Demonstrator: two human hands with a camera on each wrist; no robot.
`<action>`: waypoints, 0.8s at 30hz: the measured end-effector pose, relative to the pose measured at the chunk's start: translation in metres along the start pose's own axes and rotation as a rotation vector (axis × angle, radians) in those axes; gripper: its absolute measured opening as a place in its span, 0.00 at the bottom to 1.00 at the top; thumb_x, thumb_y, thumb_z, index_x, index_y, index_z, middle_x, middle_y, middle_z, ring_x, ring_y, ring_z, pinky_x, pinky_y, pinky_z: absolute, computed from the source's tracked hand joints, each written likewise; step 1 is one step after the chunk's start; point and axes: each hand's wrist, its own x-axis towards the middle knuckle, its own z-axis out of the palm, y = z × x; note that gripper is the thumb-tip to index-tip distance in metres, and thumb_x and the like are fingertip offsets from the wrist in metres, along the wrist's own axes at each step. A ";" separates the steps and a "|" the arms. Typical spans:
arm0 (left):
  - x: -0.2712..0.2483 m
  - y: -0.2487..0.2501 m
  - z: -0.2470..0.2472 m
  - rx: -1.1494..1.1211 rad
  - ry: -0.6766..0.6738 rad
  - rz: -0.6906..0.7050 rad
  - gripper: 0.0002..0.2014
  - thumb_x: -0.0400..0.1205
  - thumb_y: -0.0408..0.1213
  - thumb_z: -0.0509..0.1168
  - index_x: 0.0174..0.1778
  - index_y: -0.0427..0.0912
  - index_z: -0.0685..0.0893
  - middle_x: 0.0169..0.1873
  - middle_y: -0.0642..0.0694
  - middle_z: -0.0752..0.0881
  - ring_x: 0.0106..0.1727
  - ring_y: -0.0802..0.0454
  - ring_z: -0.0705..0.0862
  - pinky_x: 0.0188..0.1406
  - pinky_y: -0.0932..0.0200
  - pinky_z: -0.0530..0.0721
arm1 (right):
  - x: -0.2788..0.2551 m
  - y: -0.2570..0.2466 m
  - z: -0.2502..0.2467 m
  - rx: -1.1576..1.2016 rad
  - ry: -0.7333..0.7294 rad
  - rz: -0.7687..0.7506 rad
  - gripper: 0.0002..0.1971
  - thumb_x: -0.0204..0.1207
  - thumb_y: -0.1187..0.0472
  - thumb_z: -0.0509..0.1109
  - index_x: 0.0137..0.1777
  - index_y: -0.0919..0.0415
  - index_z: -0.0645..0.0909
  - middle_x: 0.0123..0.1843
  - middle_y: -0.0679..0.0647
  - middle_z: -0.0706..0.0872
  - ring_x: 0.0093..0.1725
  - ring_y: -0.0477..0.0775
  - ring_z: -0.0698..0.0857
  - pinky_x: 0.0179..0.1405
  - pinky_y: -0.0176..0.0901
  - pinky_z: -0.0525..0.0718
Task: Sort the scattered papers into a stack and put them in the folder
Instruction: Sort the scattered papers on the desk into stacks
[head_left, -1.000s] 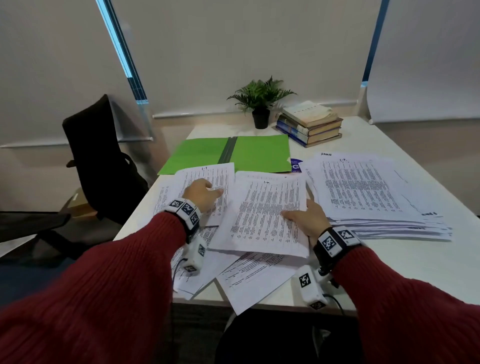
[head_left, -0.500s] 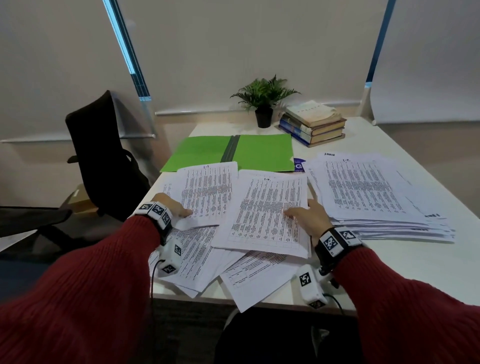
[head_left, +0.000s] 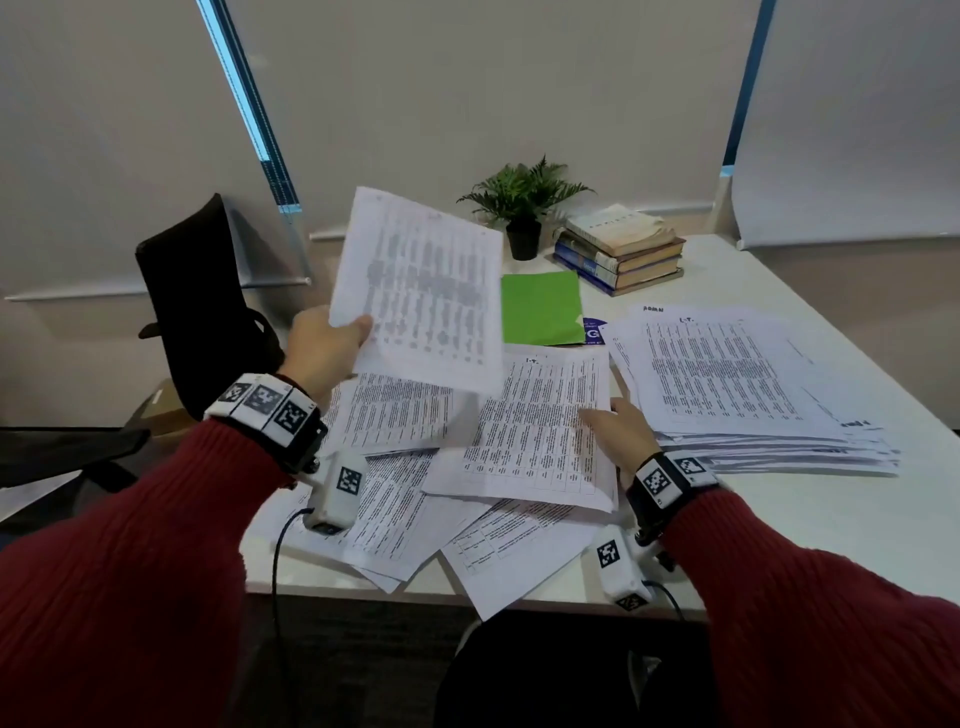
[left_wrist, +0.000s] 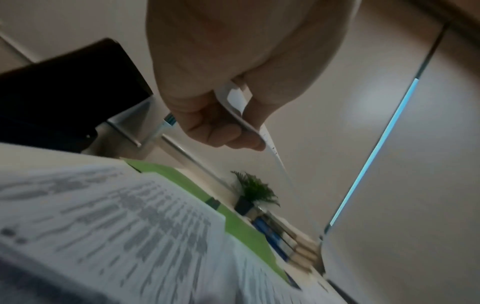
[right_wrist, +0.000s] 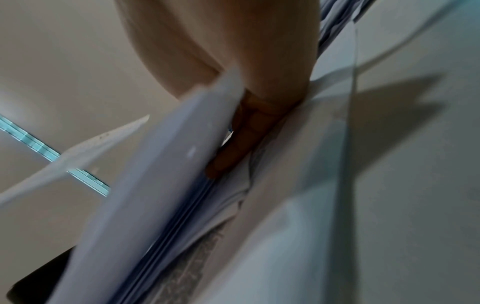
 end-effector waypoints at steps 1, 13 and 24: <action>-0.008 -0.002 0.008 -0.020 -0.052 -0.023 0.14 0.88 0.35 0.71 0.68 0.34 0.88 0.54 0.39 0.93 0.43 0.46 0.91 0.41 0.52 0.90 | -0.002 -0.003 0.001 -0.001 -0.001 0.009 0.31 0.90 0.49 0.65 0.86 0.65 0.68 0.83 0.59 0.77 0.76 0.62 0.78 0.69 0.50 0.74; -0.060 -0.058 0.077 0.521 -0.397 -0.134 0.22 0.80 0.55 0.76 0.52 0.37 0.88 0.51 0.41 0.90 0.47 0.45 0.89 0.54 0.49 0.87 | -0.001 -0.004 -0.002 0.061 0.003 0.010 0.36 0.84 0.37 0.69 0.82 0.63 0.74 0.76 0.63 0.85 0.72 0.66 0.84 0.72 0.55 0.79; 0.001 -0.074 -0.002 0.959 -0.251 -0.329 0.30 0.70 0.60 0.84 0.43 0.35 0.82 0.52 0.37 0.89 0.51 0.39 0.86 0.45 0.55 0.80 | 0.005 0.004 0.000 -0.033 -0.012 0.044 0.36 0.81 0.66 0.70 0.89 0.65 0.64 0.82 0.64 0.77 0.76 0.66 0.79 0.71 0.55 0.78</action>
